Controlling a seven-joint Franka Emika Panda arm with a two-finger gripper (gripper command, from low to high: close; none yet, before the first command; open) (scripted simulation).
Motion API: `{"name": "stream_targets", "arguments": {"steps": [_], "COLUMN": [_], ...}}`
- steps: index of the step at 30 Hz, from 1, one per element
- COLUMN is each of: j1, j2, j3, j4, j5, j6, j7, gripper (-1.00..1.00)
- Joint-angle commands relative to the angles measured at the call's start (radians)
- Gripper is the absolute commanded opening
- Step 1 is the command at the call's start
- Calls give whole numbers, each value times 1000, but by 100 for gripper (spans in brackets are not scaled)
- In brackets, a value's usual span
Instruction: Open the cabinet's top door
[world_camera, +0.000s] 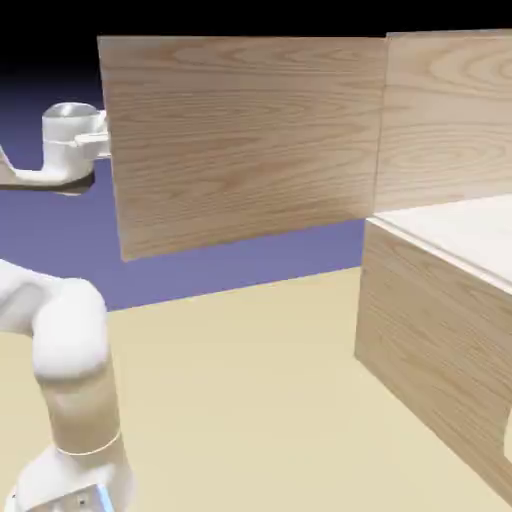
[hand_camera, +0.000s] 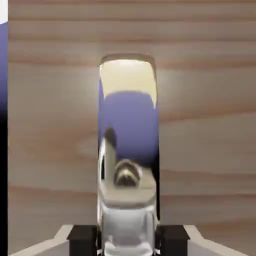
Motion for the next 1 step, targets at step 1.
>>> {"name": "stream_targets", "arguments": {"steps": [1], "j1": [-36], "j2": [5], "j3": [27], "j4": [31], "j5": [9], "j6": [-16], "j7": [-1], "gripper": [-100]}}
